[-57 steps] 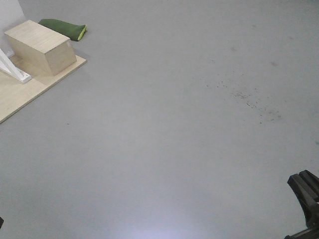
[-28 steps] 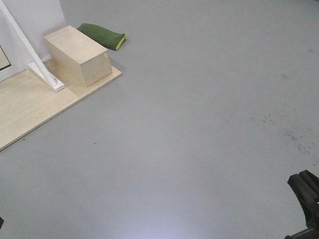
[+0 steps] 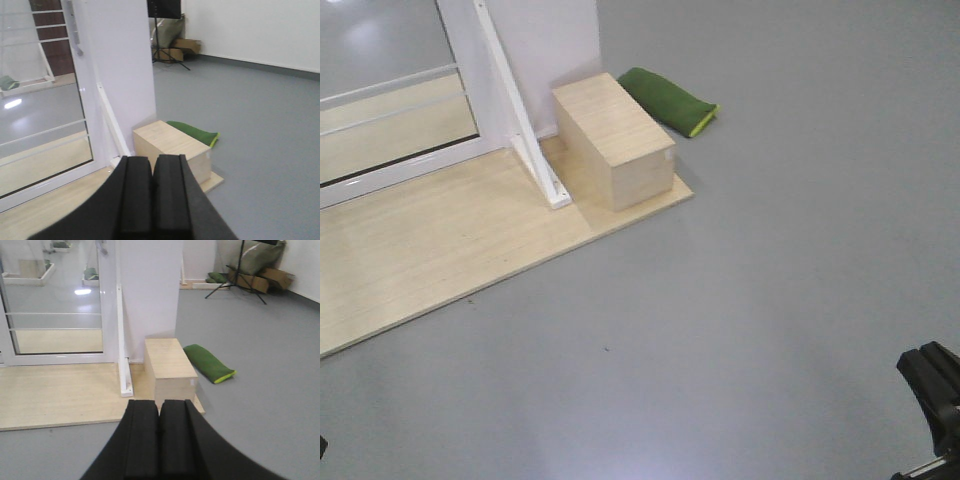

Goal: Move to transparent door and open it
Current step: 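Drive the base toward the white-framed sliding glass door, then align the base in front of the door near its silver handle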

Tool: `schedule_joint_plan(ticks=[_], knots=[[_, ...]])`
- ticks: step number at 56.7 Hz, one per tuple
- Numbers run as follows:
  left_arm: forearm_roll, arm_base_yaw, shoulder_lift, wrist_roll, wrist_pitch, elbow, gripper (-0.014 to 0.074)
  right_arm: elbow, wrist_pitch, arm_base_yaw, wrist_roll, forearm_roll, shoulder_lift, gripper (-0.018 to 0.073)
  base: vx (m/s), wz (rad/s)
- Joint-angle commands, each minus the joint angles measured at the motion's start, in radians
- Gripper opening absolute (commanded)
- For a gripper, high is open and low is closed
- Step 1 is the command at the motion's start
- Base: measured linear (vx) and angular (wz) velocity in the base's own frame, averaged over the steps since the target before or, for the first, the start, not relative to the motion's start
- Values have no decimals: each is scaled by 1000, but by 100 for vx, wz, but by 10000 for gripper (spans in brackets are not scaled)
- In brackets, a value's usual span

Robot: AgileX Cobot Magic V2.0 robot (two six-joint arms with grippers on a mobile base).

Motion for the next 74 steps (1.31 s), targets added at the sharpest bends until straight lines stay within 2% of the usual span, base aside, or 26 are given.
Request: schedule_joint_plan(ticks=[1, 35, 74], knots=[[-4, 1, -14, -2, -79, -28, 3, 4, -81, -5, -8, 2, -15, -6, 54, 58], [-4, 1, -14, -2, -79, -28, 3, 4, -81, -5, -8, 2, -15, -6, 50, 52], [-4, 1, -14, -2, -79, -28, 3, 4, -80, -5, -8, 2, -15, -6, 45, 28]])
